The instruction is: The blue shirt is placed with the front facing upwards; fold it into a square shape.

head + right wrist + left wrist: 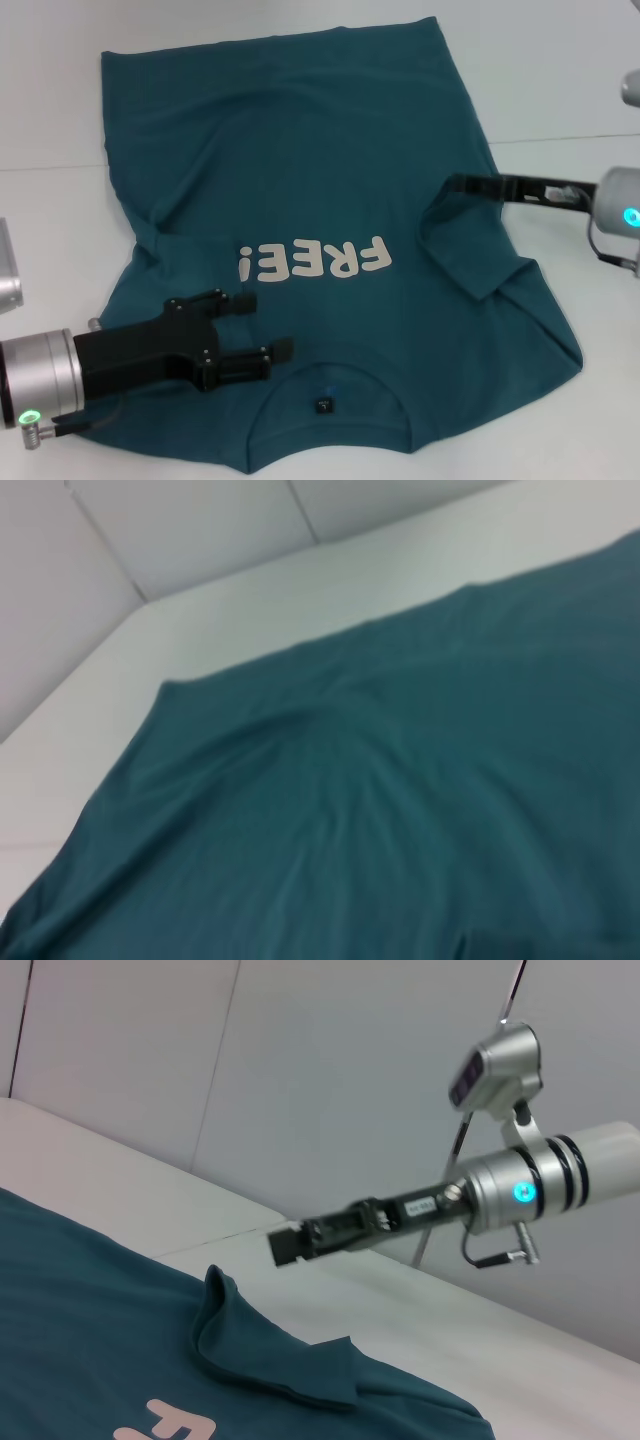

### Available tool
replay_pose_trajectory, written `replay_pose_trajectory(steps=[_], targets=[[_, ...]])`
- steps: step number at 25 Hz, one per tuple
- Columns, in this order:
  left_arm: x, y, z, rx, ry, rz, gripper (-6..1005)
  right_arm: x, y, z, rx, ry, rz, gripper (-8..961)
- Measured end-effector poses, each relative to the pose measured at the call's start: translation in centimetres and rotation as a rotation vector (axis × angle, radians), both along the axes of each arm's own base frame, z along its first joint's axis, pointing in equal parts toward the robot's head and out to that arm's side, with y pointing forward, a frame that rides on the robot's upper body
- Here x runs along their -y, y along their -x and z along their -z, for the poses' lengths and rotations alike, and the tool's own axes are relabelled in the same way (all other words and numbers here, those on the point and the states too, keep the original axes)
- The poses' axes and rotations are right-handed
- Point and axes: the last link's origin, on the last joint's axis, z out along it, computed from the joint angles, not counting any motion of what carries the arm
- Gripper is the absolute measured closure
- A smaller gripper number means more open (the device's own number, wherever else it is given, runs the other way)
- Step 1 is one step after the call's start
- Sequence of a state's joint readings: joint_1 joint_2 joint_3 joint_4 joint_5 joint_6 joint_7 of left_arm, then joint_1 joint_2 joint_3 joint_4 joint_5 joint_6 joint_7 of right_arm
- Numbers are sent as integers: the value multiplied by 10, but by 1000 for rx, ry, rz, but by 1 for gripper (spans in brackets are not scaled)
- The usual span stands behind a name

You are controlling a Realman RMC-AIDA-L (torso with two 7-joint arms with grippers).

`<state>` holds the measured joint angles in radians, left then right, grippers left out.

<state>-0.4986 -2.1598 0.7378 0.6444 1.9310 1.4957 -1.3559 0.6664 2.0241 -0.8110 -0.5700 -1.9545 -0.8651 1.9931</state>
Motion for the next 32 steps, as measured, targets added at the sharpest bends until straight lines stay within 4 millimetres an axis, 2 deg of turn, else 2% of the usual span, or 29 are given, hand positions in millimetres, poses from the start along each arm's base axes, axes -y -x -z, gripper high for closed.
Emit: replay_pose_trajectory(steps=[8,18,24,32], targets=[[1,-1,1,4,3,2,122,35,-26,-17,-80,126,14,144],[3,2,2,3,3,-9,121,61,-43,-32,-175,164,125,146],[4,3,3,6,6,-14,122,70,-53,-26,-171,207,202,146],[5,3,3,8,9,-13,122,63,-47,-7,-158,181,208,147]])
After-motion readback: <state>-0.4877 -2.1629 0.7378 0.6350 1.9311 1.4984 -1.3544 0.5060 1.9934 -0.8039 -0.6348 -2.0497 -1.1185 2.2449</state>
